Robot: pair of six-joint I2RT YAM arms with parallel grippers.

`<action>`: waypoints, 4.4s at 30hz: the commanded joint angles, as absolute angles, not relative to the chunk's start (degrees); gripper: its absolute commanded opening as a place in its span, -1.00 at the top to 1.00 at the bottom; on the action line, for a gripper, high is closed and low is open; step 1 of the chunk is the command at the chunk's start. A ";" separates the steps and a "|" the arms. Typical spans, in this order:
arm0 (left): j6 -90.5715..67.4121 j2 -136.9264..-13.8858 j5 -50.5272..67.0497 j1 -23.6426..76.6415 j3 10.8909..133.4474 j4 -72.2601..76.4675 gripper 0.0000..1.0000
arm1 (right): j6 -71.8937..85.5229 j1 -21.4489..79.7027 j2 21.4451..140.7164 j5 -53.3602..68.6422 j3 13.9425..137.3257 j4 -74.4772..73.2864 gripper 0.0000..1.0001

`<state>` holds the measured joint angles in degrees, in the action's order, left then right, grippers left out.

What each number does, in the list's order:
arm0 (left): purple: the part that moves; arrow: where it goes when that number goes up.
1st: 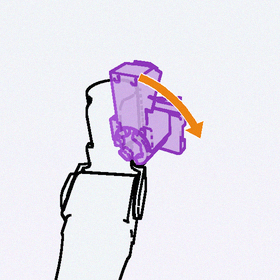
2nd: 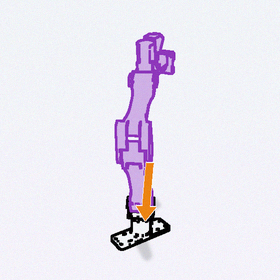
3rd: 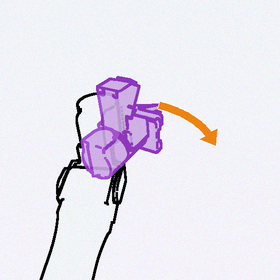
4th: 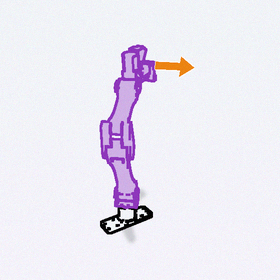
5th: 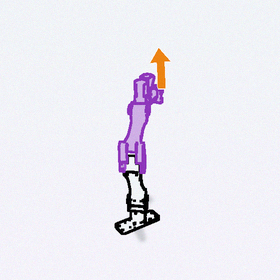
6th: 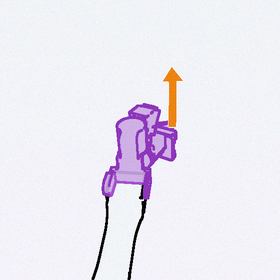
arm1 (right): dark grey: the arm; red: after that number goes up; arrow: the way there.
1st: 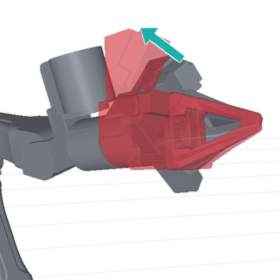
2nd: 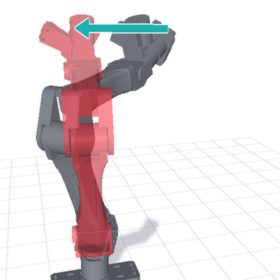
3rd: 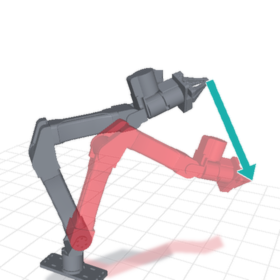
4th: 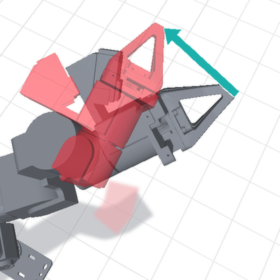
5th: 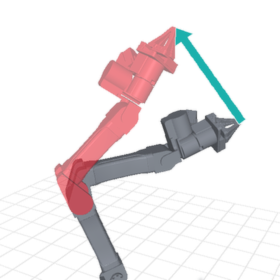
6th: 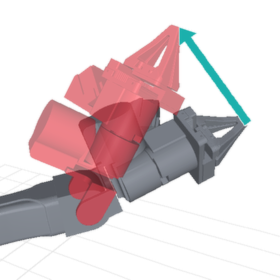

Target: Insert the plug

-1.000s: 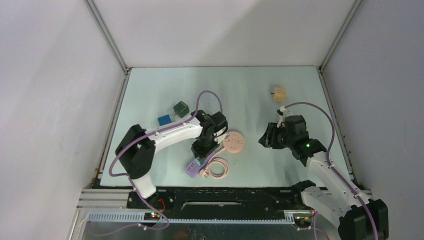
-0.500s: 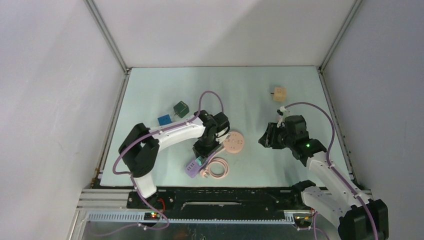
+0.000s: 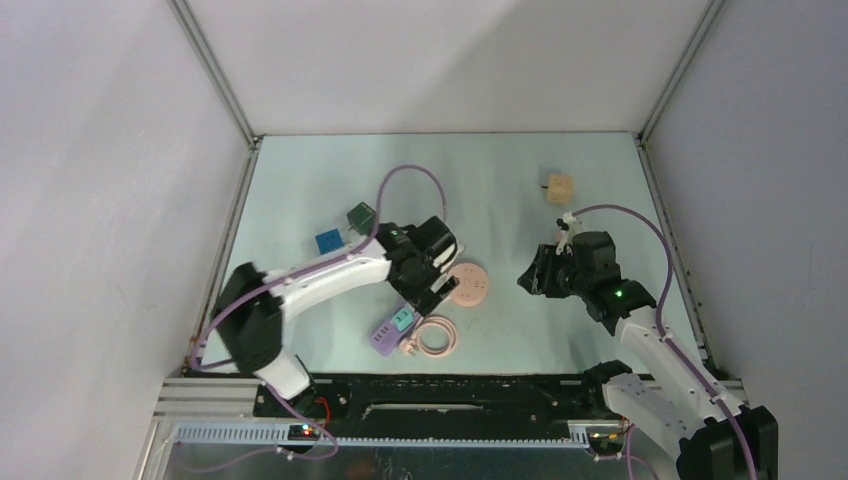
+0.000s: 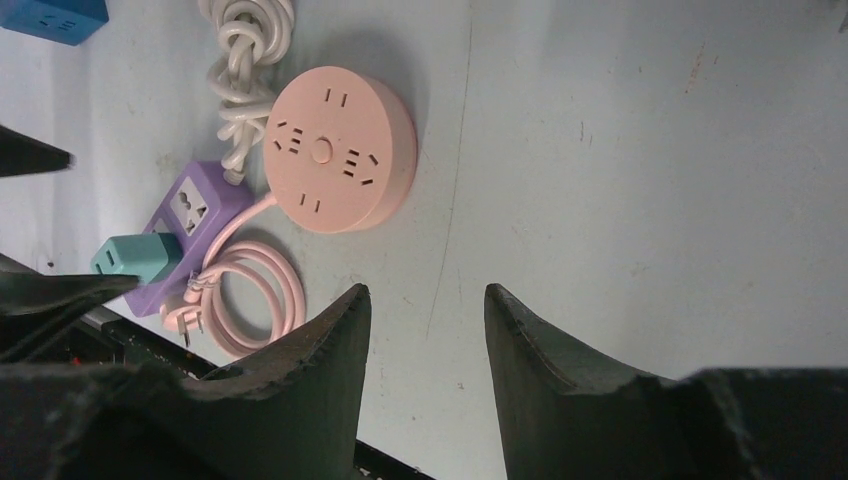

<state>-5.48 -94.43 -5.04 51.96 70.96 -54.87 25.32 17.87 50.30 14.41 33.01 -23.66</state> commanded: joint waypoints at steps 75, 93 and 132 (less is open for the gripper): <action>-7.28 -40.97 -29.21 42.13 48.42 -34.39 -0.99 | 14.02 1.83 140.10 -6.62 128.68 -52.62 -0.58; -8.91 -40.77 -19.26 37.73 47.55 -32.16 -1.00 | 5.52 15.36 115.54 -1.41 97.90 -42.15 0.27; -11.97 -56.48 4.19 44.30 46.03 -16.39 -0.94 | 17.76 19.39 64.94 11.35 50.63 -36.20 -0.91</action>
<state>-14.68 -52.56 2.83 41.91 44.58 -19.73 13.54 26.11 72.77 3.75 53.93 -39.90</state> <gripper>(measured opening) 0.974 0.951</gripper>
